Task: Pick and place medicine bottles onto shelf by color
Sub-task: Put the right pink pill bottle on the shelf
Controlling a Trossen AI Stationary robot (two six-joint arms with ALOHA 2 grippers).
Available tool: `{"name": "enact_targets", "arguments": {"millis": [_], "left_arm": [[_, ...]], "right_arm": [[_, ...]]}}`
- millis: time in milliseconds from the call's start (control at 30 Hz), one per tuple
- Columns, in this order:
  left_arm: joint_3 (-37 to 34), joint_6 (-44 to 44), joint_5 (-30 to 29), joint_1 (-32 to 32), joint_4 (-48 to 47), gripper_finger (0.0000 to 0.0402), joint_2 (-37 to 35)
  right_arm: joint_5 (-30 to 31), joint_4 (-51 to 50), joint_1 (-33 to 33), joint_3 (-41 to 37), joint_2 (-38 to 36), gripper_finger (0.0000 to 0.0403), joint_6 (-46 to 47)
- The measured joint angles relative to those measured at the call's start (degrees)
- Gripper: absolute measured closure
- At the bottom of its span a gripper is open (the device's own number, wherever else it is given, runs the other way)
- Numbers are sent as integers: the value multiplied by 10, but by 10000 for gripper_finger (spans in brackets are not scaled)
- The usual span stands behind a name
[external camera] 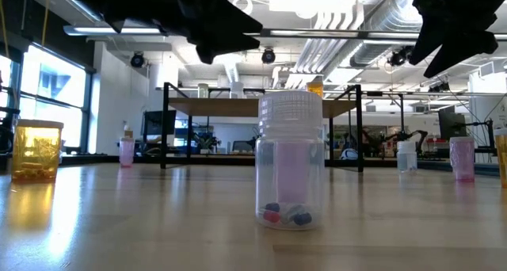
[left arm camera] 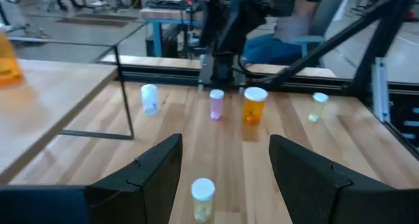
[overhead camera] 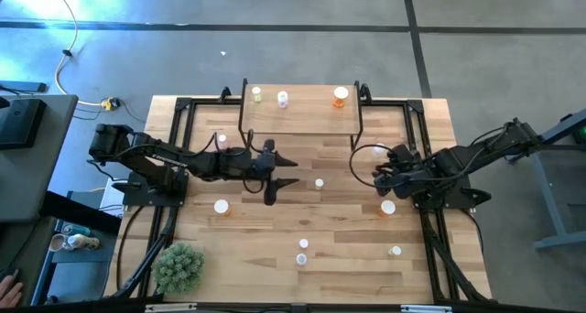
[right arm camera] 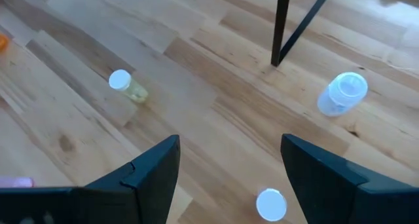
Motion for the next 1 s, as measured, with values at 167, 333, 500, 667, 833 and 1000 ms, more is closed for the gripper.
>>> {"name": "enact_targets", "arguments": {"millis": [167,333,500,667,833,1000], "left_arm": [[0,0,33,-2,-15,181,0],[0,0,35,-1,-8,181,0],[0,-7,35,-1,-8,181,0],[0,-15,35,-1,-8,181,0],[0,-26,35,-1,-8,181,0],[0,-30,35,-2,-8,181,0]], "right_arm": [[0,-11,-1,0,0,146,-10],[-1,-38,-1,0,0,146,-11],[-18,-62,-1,3,0,146,-5],[-51,-66,-1,3,0,146,-5],[-54,-67,8,2,0,146,-4],[-37,-67,26,2,1,146,7]]}}
